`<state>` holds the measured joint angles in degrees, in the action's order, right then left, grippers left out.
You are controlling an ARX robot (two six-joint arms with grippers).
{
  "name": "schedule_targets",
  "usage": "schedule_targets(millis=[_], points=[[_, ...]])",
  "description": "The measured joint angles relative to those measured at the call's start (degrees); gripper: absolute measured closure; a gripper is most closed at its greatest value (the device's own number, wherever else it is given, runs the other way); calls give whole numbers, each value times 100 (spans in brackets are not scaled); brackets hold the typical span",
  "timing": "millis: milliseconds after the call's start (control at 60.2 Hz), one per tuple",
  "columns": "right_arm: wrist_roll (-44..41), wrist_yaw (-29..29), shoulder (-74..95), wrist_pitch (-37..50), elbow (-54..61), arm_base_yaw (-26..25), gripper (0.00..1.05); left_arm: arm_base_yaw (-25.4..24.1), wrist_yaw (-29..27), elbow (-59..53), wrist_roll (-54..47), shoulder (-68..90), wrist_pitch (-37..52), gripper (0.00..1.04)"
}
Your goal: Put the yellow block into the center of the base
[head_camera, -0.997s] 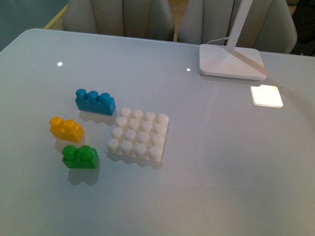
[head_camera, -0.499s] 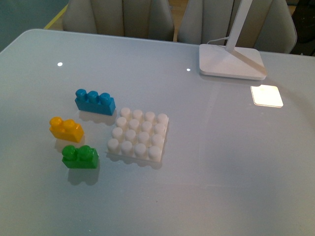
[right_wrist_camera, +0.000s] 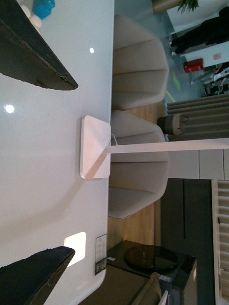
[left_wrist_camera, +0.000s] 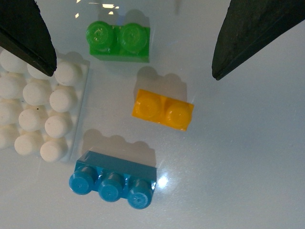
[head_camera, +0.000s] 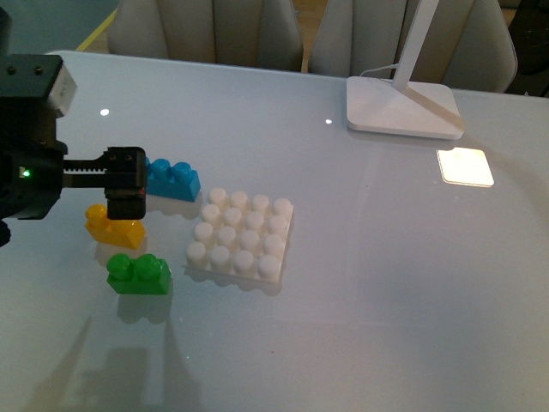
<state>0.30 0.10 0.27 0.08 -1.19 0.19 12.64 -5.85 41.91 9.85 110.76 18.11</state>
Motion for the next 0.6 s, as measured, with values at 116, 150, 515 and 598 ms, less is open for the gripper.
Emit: schedule_targets(millis=[116,150,515,598], points=[[0,-2,0,0,0,0,9,-55,90,345,-640,426,0,7],[0,-2,0,0,0,2,9,-92,166,435,-772,522,-4,7],[0,0,0,0,0,0,9,-699,723,1126,-1836,1156,-247,7],[0,-2,0,0,0,0,9,-774,745,1152,-1891,1287,-262,7]])
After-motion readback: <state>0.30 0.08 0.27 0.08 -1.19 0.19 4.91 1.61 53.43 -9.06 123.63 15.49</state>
